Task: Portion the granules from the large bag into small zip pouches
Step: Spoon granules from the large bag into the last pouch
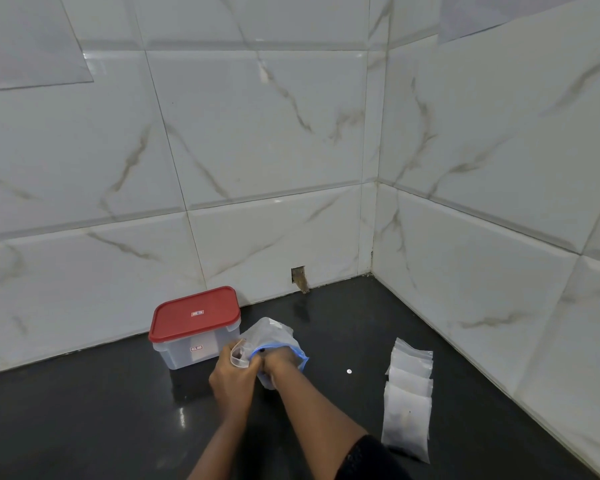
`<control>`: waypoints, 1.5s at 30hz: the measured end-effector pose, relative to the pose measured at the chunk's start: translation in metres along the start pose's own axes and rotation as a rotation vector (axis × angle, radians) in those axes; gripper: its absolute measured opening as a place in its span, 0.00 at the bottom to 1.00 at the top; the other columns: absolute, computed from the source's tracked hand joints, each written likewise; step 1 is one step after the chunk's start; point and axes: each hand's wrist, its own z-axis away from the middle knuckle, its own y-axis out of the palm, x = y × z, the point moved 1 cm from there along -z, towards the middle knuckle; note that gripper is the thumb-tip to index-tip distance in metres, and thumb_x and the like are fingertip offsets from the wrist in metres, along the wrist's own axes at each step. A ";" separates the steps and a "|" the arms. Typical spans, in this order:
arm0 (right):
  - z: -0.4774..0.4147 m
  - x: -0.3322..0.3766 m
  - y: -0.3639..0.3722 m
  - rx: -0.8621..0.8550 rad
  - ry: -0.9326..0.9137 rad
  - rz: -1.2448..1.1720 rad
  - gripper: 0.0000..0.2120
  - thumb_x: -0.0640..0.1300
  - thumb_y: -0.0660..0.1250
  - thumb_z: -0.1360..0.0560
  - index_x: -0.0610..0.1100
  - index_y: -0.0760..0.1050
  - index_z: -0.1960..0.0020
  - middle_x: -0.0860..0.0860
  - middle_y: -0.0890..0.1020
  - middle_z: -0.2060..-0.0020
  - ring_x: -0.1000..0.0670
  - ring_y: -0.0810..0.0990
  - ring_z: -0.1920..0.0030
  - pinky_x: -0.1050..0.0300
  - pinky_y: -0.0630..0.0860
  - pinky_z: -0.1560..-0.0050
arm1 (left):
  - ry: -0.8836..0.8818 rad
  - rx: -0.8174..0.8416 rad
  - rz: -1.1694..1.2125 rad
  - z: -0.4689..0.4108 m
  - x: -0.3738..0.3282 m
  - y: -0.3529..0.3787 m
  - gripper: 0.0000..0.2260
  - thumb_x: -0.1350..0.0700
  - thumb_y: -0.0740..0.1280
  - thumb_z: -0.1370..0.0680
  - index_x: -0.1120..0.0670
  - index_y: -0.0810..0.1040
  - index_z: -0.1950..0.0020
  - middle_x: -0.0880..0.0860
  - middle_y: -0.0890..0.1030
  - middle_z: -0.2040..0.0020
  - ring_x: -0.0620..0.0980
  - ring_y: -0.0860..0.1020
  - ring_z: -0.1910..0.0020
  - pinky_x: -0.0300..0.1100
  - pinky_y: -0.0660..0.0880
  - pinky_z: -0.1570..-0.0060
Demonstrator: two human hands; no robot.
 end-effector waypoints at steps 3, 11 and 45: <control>-0.005 -0.003 0.000 0.093 -0.099 0.174 0.10 0.39 0.61 0.22 0.47 0.69 0.61 0.50 0.75 0.64 0.52 0.78 0.63 0.67 0.76 0.72 | 0.044 0.065 -0.031 0.004 0.002 0.007 0.17 0.62 0.73 0.31 0.56 0.77 0.43 0.54 0.81 0.54 0.53 0.78 0.55 0.40 0.71 0.55; -0.009 0.002 -0.022 0.009 -0.180 0.473 0.13 0.45 0.64 0.23 0.44 0.67 0.65 0.51 0.71 0.68 0.54 0.70 0.69 0.64 0.71 0.63 | 0.056 0.138 -0.103 0.013 0.003 0.026 0.17 0.58 0.72 0.31 0.52 0.77 0.43 0.54 0.81 0.51 0.54 0.77 0.51 0.43 0.73 0.55; 0.076 0.102 -0.120 -0.060 -0.571 0.523 0.15 0.32 0.56 0.22 0.42 0.77 0.60 0.46 0.74 0.73 0.53 0.70 0.74 0.65 0.66 0.76 | 0.086 0.177 -0.038 -0.006 -0.013 0.049 0.28 0.60 0.76 0.32 0.57 0.70 0.35 0.56 0.77 0.40 0.56 0.76 0.42 0.54 0.75 0.41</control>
